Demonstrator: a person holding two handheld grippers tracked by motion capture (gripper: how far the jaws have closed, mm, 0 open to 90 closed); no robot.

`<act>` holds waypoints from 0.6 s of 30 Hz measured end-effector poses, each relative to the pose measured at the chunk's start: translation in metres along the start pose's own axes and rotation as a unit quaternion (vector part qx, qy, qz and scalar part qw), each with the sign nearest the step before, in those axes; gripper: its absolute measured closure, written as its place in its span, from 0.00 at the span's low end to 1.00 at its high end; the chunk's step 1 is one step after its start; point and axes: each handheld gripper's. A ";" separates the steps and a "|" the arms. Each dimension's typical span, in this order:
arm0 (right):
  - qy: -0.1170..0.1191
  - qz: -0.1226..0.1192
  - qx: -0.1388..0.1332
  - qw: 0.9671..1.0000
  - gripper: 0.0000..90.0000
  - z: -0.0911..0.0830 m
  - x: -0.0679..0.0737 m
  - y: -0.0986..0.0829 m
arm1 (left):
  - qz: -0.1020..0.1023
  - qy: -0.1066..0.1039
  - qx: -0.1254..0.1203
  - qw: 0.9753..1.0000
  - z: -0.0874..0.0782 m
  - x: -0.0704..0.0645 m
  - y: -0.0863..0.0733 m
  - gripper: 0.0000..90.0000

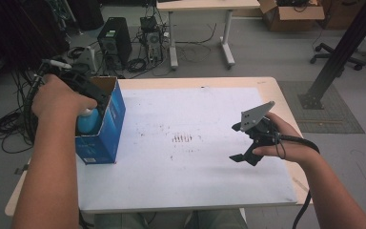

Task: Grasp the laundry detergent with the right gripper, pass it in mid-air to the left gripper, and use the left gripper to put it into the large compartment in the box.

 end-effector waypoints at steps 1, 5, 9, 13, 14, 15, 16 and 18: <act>0.000 0.000 0.001 1.000 0.03 0.000 0.000 0.001 | 0.012 0.003 -0.003 1.000 -0.003 -0.004 0.001 0.00; 0.000 -0.002 0.003 1.000 0.03 -0.001 0.000 0.004 | 0.059 0.005 -0.020 0.998 -0.017 -0.024 0.003 0.00; 0.002 -0.004 0.006 1.000 0.03 -0.002 0.000 0.008 | 0.140 -0.002 -0.043 0.989 -0.037 -0.054 0.005 0.00; 0.002 -0.005 0.007 1.000 0.03 -0.003 0.000 0.010 | 0.198 -0.006 -0.043 0.979 -0.048 -0.072 0.006 0.00; 0.002 -0.005 0.008 1.000 0.03 -0.003 0.000 0.010 | 0.212 -0.010 -0.047 0.976 -0.050 -0.077 0.007 0.00; 0.001 -0.006 0.011 1.000 0.03 -0.004 0.000 0.011 | 0.239 -0.017 -0.050 0.970 -0.054 -0.086 0.007 0.00; 0.003 -0.005 0.010 1.000 0.03 -0.005 0.001 0.011 | 0.252 -0.021 -0.050 0.966 -0.056 -0.091 0.006 0.00; 0.004 -0.006 0.010 1.000 0.03 -0.006 0.001 0.012 | 0.265 -0.025 -0.049 0.963 -0.057 -0.095 0.006 0.00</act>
Point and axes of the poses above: each handheld gripper's, and its own axes: z roughly forward along the jaws, y roughly out of its top, x roughly to its left, and after that the axes turned 12 degrees about -x, right-handed
